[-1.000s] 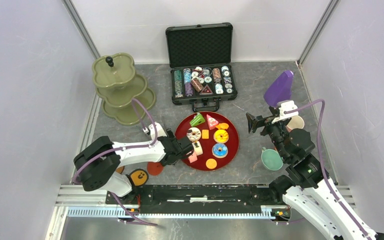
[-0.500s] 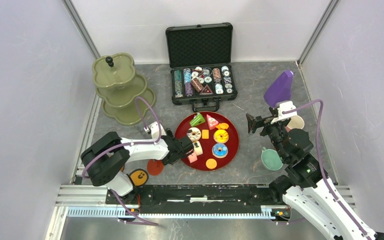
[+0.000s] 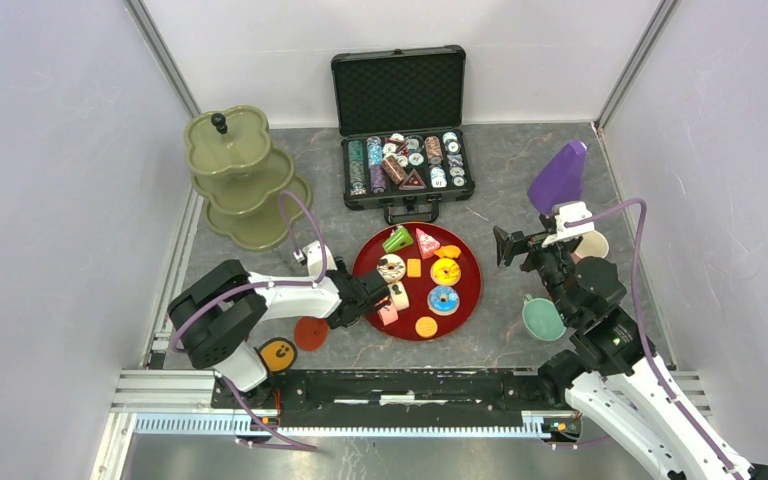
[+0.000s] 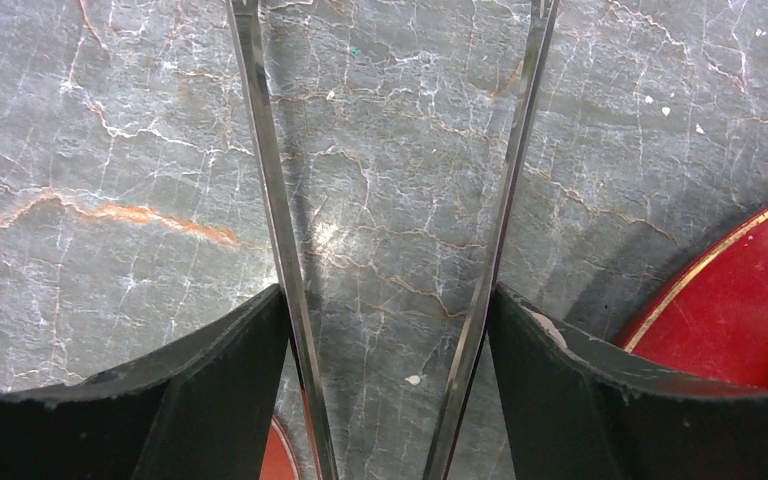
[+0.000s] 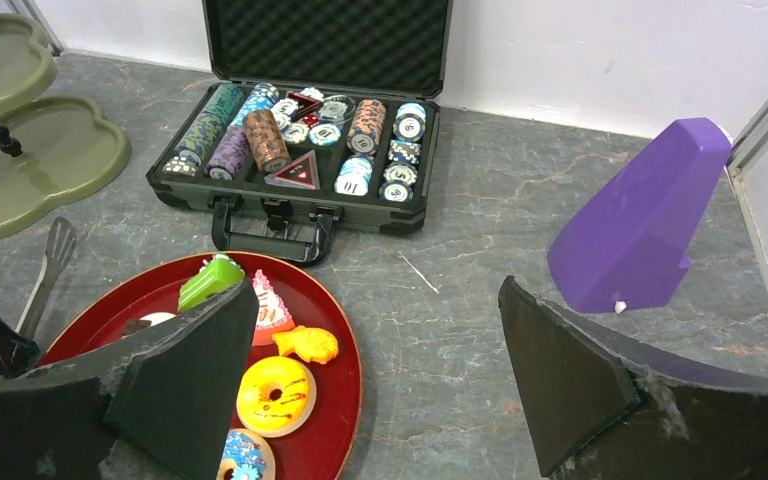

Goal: Serve the afternoon tea

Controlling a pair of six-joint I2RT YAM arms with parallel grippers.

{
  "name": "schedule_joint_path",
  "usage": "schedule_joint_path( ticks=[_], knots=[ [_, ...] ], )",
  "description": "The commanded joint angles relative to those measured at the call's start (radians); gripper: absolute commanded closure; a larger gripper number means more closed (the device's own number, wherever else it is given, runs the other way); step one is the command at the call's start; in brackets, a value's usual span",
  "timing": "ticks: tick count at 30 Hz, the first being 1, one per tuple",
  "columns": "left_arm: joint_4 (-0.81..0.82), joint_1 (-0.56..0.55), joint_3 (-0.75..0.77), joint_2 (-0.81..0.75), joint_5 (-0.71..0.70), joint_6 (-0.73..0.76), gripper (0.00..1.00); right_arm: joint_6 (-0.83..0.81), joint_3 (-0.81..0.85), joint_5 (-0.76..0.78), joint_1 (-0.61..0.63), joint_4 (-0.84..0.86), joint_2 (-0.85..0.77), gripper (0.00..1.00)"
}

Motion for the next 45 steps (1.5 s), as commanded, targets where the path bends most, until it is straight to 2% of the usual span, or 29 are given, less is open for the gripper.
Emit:
schedule_joint_path(
  ticks=[1,8,14,18,20,25,29,34,38,45],
  knots=[
    [-0.021,-0.001,0.022,-0.038,-0.025,0.084,0.24,-0.013,-0.006,0.013,0.007,0.046,0.003,0.02],
    [-0.101,-0.002,0.074,-0.199,0.016,0.278,0.27,-0.021,-0.008,0.035,0.007,0.035,0.002,0.02],
    [-0.151,-0.002,0.11,-0.434,0.164,0.52,0.31,-0.021,-0.012,0.031,0.007,0.043,0.016,0.02],
    [-0.257,0.002,0.21,-0.555,0.254,0.706,0.32,-0.022,-0.009,0.028,0.007,0.051,0.03,0.02],
    [-0.338,0.015,0.308,-0.584,0.315,0.825,0.31,-0.022,-0.007,0.024,0.007,0.053,0.038,0.02],
    [-0.556,0.072,0.534,-0.568,0.541,1.017,0.31,-0.018,-0.004,0.019,0.008,0.057,0.048,0.02],
    [-0.679,0.081,0.662,-0.523,0.632,1.111,0.32,-0.018,0.005,0.012,0.007,0.053,0.049,0.02],
    [-0.763,0.087,0.792,-0.472,0.738,1.155,0.32,-0.022,0.016,0.02,0.007,0.037,0.044,0.02],
    [-0.744,0.088,0.822,-0.444,0.767,1.161,0.32,-0.021,0.01,0.024,0.007,0.039,0.037,0.02],
    [-0.702,0.087,0.8,-0.37,0.938,1.19,0.38,-0.022,0.011,0.024,0.007,0.028,0.041,0.02]
  ],
)
